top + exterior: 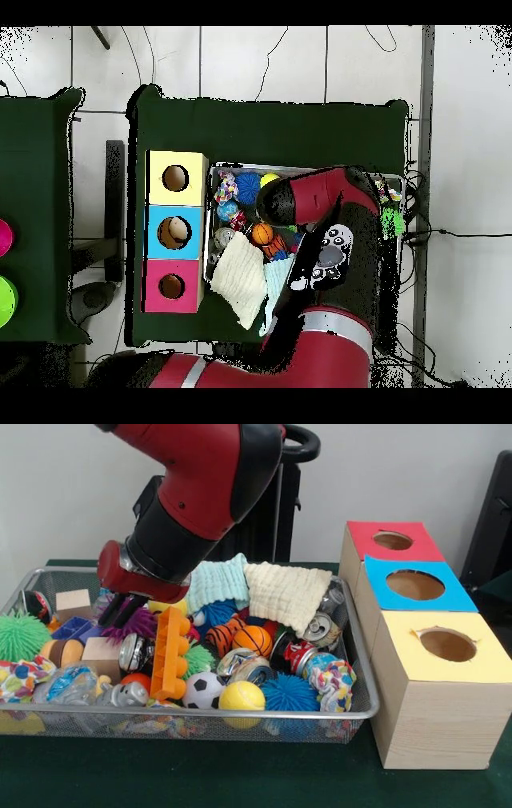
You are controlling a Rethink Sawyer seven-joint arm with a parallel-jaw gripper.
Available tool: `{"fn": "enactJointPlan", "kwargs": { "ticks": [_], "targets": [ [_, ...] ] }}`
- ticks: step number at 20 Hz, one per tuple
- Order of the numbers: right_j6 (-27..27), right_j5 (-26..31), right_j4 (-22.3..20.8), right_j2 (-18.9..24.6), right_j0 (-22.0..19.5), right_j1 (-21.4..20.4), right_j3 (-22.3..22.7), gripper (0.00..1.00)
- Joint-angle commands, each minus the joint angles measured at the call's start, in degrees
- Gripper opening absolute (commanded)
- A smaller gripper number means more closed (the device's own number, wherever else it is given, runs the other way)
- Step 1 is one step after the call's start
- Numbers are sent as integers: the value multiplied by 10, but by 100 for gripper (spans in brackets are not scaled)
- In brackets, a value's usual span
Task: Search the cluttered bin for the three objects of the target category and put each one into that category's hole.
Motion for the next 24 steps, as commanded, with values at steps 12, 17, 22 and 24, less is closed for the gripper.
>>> {"fn": "enactJointPlan", "kwargs": {
  "ticks": [12, 17, 22, 24],
  "targets": [
    [-95, 347, -65, -27, 57, 66, -60, 0],
    [-33, 253, -15, 41, 14, 56, -15, 0],
    [-13, 48, 58, 135, -64, 20, 82, 0],
    [-10, 29, 78, 154, -81, 15, 99, 0]
  ]
}}
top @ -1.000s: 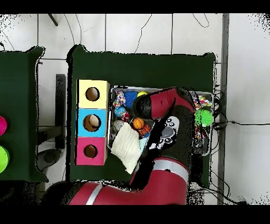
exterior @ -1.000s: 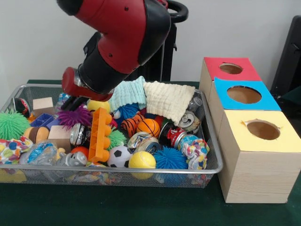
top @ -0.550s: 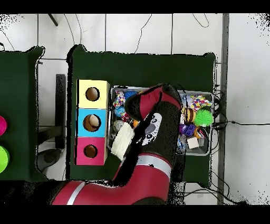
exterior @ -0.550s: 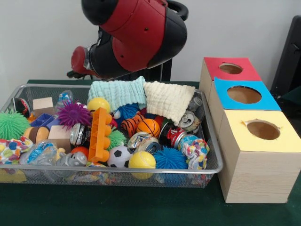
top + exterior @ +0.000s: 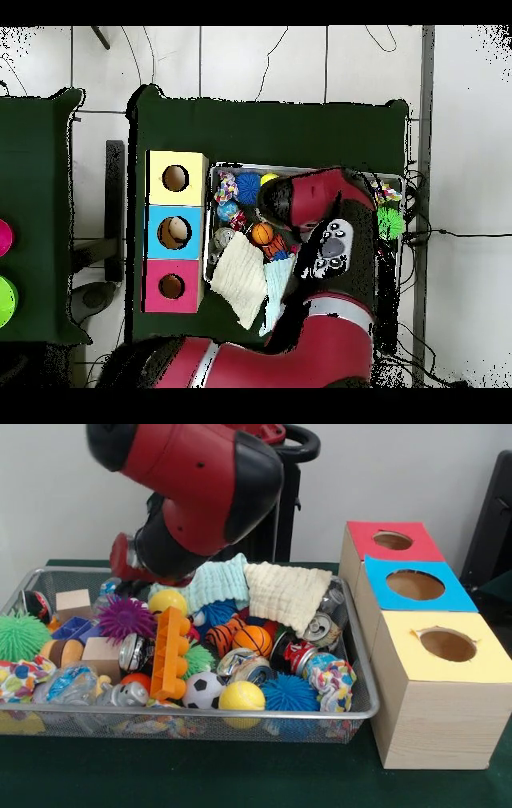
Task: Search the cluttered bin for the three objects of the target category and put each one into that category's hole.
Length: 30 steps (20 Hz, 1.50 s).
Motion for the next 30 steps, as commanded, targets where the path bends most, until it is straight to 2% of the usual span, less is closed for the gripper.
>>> {"fn": "enactJointPlan", "kwargs": {
  "ticks": [1, 4, 7, 16, 20, 24, 27, 29, 30],
  "targets": [
    [-11, -110, 74, 137, -67, -11, 113, 0],
    [6, -163, 95, 158, -85, -17, 139, 0],
    [2, -152, 103, 164, -88, -18, 139, 0],
    [-34, 33, 72, 115, -53, 8, 55, 0],
    [-53, 127, 47, 93, -37, 6, 17, 0],
    [-67, 198, 35, 91, -30, -6, -3, 0],
    [-65, 213, 30, 95, -26, -14, -1, 0],
    [-57, 202, 32, 98, -25, -22, 19, 0],
    [-44, 166, 45, 108, -33, -29, 38, 0]
  ]
}}
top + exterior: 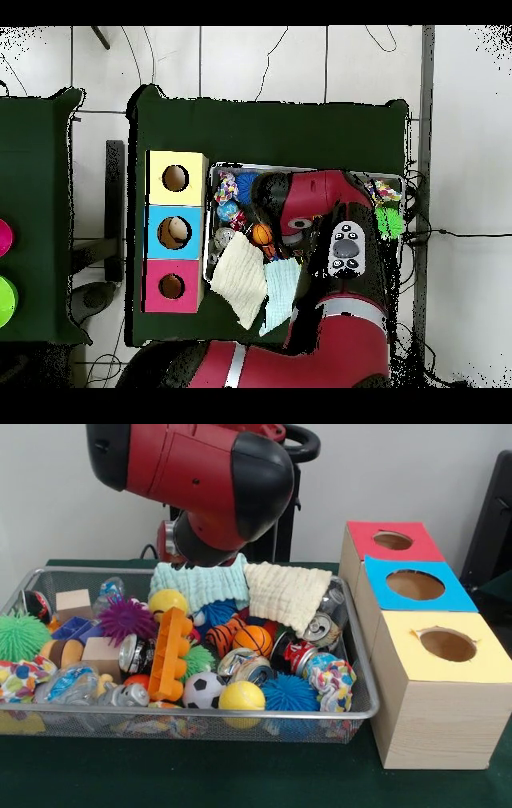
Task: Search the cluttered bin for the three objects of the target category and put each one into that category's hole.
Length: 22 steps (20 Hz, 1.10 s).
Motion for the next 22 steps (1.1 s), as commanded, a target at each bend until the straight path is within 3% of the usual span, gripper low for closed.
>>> {"fn": "enactJointPlan", "kwargs": {
  "ticks": [1, 2, 4, 6, 8, 12, 17, 22],
  "targets": [
    [-32, -42, -7, 53, -15, -11, 20, 0],
    [-11, -115, 13, 73, -29, -15, 37, 0],
    [9, -206, 37, 100, -48, -18, 61, 0],
    [18, -280, 51, 124, -65, -20, 81, 0],
    [22, -320, 60, 140, -79, -21, 92, 0],
    [21, -367, 68, 159, -97, -11, 95, 0],
    [15, -355, 74, 173, -97, 20, 60, 0],
    [22, -349, 69, 177, -95, 22, 62, 0]
  ]
}}
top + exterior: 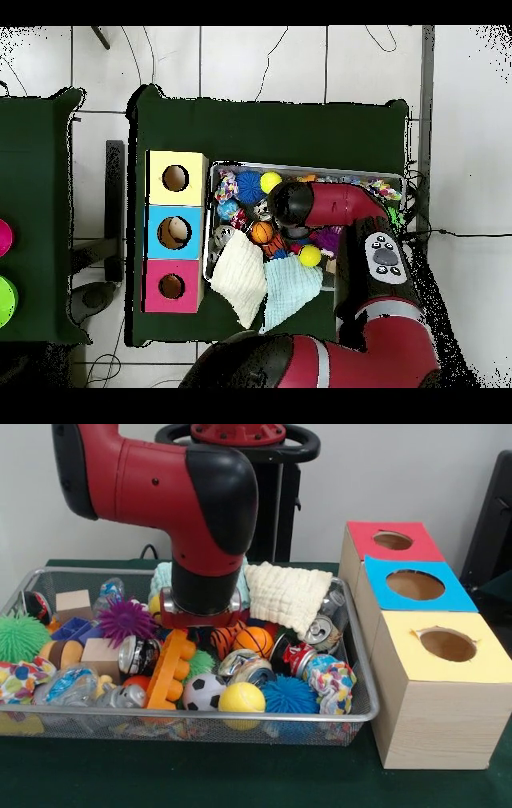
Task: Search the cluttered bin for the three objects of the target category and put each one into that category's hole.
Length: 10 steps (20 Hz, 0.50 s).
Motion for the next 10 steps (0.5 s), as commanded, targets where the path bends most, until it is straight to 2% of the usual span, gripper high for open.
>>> {"fn": "enactJointPlan", "kwargs": {
  "ticks": [1, 5, 8, 10],
  "targets": [
    [22, -44, 25, 81, -3, 28, -3, 0],
    [22, -28, 24, 82, -3, 25, -2, 0],
    [8, 28, 25, 81, -1, 24, -9, 0],
    [7, 39, 23, 81, -1, 23, -12, 0]
  ]
}}
